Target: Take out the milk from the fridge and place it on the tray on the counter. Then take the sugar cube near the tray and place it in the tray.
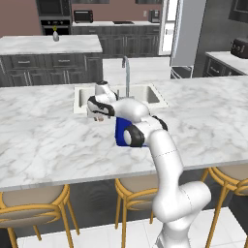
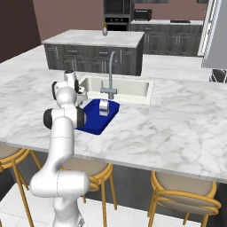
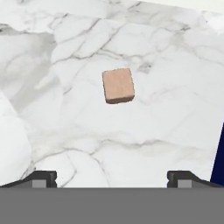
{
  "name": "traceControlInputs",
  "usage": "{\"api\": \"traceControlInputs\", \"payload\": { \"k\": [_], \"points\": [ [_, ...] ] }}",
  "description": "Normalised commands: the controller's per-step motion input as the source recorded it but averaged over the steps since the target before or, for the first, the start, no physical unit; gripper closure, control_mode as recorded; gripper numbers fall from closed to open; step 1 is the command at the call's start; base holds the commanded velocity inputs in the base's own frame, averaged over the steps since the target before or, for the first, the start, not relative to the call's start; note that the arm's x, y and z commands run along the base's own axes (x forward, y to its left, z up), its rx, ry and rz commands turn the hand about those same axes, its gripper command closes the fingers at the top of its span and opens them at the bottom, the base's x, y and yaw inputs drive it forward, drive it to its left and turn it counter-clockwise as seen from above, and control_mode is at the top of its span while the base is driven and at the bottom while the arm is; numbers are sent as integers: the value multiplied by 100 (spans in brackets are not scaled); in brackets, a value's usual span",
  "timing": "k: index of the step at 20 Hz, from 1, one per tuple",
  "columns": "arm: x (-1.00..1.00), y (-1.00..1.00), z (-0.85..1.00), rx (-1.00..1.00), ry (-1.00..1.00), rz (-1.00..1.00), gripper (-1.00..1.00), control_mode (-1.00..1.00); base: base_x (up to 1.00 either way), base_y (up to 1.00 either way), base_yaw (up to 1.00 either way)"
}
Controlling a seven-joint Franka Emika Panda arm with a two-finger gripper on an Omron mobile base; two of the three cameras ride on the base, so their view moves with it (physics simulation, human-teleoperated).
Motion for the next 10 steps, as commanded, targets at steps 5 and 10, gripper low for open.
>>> {"api": "traceControlInputs", "payload": {
  "k": [5, 10],
  "points": [
    [7, 0, -1, 0, -1, 0, -100, -100, 0, 0, 0],
    [22, 0, -10, 0, 0, -1, -100, -100, 0, 0, 0]
  ]
}}
